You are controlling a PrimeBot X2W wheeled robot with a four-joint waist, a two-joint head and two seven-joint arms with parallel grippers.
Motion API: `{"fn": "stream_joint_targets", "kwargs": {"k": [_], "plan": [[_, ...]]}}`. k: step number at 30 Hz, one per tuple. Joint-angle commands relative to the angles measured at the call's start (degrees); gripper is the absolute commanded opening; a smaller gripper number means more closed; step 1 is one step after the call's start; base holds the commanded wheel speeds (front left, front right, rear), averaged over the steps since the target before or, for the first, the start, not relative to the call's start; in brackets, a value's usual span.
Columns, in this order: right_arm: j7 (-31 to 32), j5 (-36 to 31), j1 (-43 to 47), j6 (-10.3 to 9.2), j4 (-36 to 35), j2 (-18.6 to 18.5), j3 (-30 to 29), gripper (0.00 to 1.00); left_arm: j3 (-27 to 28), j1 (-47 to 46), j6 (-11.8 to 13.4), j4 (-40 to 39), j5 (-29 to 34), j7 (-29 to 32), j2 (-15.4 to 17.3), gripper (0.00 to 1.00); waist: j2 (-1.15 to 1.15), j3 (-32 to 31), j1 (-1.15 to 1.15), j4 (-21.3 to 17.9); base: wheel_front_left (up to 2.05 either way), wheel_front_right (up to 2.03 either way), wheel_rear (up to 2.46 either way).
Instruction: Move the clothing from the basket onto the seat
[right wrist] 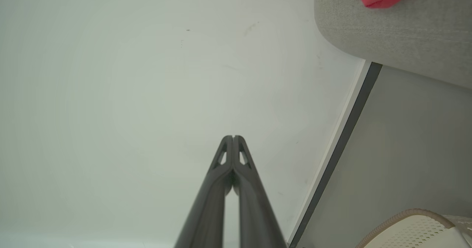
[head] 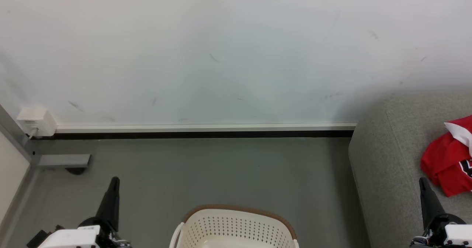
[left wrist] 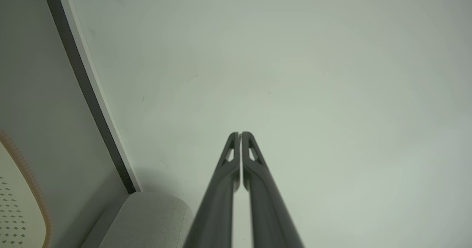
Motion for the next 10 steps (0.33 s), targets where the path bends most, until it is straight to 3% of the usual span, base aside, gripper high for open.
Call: {"fn": "stream_joint_targets", "kwargs": {"k": [1, 10], "plan": [[0.2, 0.1, -0.5, -0.12, -0.3, 0.0, -0.2, 0.00, 0.1, -0.3, -0.4, -0.1, -0.6, 0.3, 0.3, 0.00, 0.00, 0.0, 0.00, 0.0, 0.00, 0.00, 0.00], [0.2, 0.1, -0.5, -0.12, -0.3, 0.0, -0.3, 0.00, 0.1, -0.3, -0.4, -0.1, -0.6, 0.3, 0.3, 0.00, 0.00, 0.0, 0.00, 0.0, 0.00, 0.00, 0.00]]}}
